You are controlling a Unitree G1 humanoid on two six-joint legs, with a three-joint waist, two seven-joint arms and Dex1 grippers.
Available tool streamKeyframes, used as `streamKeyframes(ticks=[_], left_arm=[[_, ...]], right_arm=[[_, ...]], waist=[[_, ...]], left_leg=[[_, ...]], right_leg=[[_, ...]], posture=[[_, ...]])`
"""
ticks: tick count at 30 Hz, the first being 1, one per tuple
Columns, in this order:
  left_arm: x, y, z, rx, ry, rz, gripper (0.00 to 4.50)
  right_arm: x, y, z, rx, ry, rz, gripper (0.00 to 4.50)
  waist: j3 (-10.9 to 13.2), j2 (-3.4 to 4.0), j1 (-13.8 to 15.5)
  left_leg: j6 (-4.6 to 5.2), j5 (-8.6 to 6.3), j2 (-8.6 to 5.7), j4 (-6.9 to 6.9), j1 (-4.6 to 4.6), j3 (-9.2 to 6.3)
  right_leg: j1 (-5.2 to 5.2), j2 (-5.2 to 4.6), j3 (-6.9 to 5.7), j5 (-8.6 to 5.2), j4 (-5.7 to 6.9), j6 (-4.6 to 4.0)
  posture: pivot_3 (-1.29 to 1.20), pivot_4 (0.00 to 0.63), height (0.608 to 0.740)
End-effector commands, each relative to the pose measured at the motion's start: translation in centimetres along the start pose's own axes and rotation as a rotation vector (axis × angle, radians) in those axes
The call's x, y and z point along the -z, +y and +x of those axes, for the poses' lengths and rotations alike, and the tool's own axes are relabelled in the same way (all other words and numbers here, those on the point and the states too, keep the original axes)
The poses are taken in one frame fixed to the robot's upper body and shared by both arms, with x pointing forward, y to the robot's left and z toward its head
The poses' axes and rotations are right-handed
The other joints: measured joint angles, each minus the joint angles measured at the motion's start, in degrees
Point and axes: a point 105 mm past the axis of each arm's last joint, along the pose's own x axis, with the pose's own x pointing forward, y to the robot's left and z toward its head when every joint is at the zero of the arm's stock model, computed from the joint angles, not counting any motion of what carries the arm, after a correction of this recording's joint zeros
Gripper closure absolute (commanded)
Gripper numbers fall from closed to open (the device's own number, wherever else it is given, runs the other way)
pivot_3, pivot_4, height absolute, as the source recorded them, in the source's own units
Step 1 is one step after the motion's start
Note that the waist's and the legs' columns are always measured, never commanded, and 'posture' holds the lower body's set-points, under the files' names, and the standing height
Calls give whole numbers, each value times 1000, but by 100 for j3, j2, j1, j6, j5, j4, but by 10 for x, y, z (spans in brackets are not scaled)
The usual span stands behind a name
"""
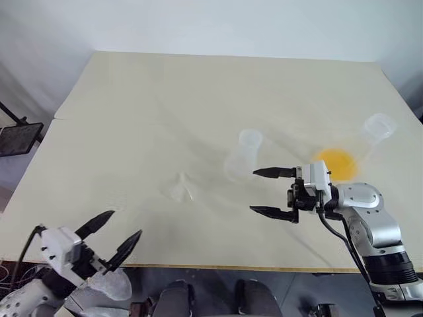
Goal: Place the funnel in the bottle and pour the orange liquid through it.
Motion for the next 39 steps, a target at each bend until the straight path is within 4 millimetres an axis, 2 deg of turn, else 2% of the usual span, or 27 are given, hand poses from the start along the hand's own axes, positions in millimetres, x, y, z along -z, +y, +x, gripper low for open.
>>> streamKeyframes(ticks=[1, 5, 10, 14, 20, 23, 25, 30, 31, 32, 34, 35, 36, 38, 39], left_arm=[[-6, -10, 25, 35, -14, 37, 7], [-2, 7, 53, -37, -34, 38, 7], [6, 5, 95, 34, -34, 16, 7], [10, 1, 117, 79, -27, 5, 7], [16, 10, 127, 39, 4, 37, 7], [20, 22, 124, -24, 23, 58, 578], [19, 25, 123, -35, 15, 49, 1166], [9, 20, 122, 7, -30, 7, 2557], [6, 19, 121, 12, -40, -8, 2557], [5, 19, 121, 15, -46, -17, 3016], [4, 18, 118, 43, -36, -20, 3432], [2, 19, 116, 49, -34, -25, 3789], [0, 20, 115, 58, -35, -29, 3880], [-8, 26, 114, 75, -46, -31, 4422], [-11, 29, 113, 88, -47, -20, 4476]], right_arm=[[-7, -2, -5, 28, -7, -43, 0], [-7, -1, -6, 60, -8, -45, 0], [-6, 3, -6, 106, -15, -42, 0], [-5, 8, -3, 122, -20, -42, 0], [-6, 8, -3, 153, -24, -50, 0], [-6, 7, -4, 168, -22, -53, 0], [-5, 7, -4, 178, -23, -55, 0], [-3, 10, -6, 183, -16, -54, 0], [-3, 10, -7, 186, -15, -55, 0], [-3, 10, -7, 188, -14, -55, 0], [-3, 7, -12, 209, -6, -60, 0], [-3, 7, -14, 220, -3, -61, 0], [-3, 7, -17, 228, 3, -62, 0], [1, 12, -20, 218, 39, -79, 0], [2, 14, -22, 223, 45, -79, 0]], waist=[[0, 1, -3], [-2, 4, 0], [-3, 4, 13], [-2, 4, 29], [-2, 4, 29], [-2, 4, 44], [-2, 4, 48], [-2, 4, 49], [-2, 4, 49], [-2, 4, 49], [-2, 4, 49], [-2, 4, 48], [-2, 4, 48], [-2, 4, 49], [-2, 4, 49]], left_leg=[[0, 0, 0, 0, 0, 2], [0, 0, -2, 0, 2, 6], [-1, 0, -9, 1, 1, 11], [-2, 1, -13, 3, -1, 21], [-3, 1, -13, 3, -1, 27], [-3, 1, -12, 3, -1, 26], [-3, 1, -12, 3, -2, 26], [-2, 1, -10, 3, -2, 26], [-2, 1, -10, 3, -2, 26], [-3, 1, -10, 3, -2, 26], [-2, 1, -9, 3, -2, 26], [-2, 1, -9, 3, -2, 26], [-2, 1, -7, 3, -2, 25], [-3, 1, -7, 3, -2, 25], [-2, 1, -7, 3, -2, 25]], right_leg=[[0, 0, 1, 0, 1, 0], [-2, 3, 0, 0, 2, 0], [-6, 4, -2, 1, 6, 1], [-11, 9, -1, 1, 6, 1], [-16, 11, 1, 1, 7, 1], [-17, 11, 1, 1, 7, 1], [-16, 10, 1, 1, 7, 1], [-16, 9, 0, 1, 7, 1], [-16, 9, 0, 1, 7, 2], [-16, 8, 1, 1, 6, 1], [-16, 7, 1, 1, 6, 2], [-16, 7, 1, 1, 6, 2], [-16, 7, 1, 1, 7, 2], [-16, 7, 1, 1, 7, 2], [-16, 7, 1, 1, 7, 2]], posture=[[0, 150, 740], [0, 150, 740], [0, 150, 740], [0, 150, 740], [0, 150, 740], [0, 150, 740], [0, 150, 740], [0, 150, 740], [0, 150, 740], [0, 150, 740], [0, 150, 740], [0, 150, 740], [0, 150, 740], [0, 150, 740], [0, 150, 740]])
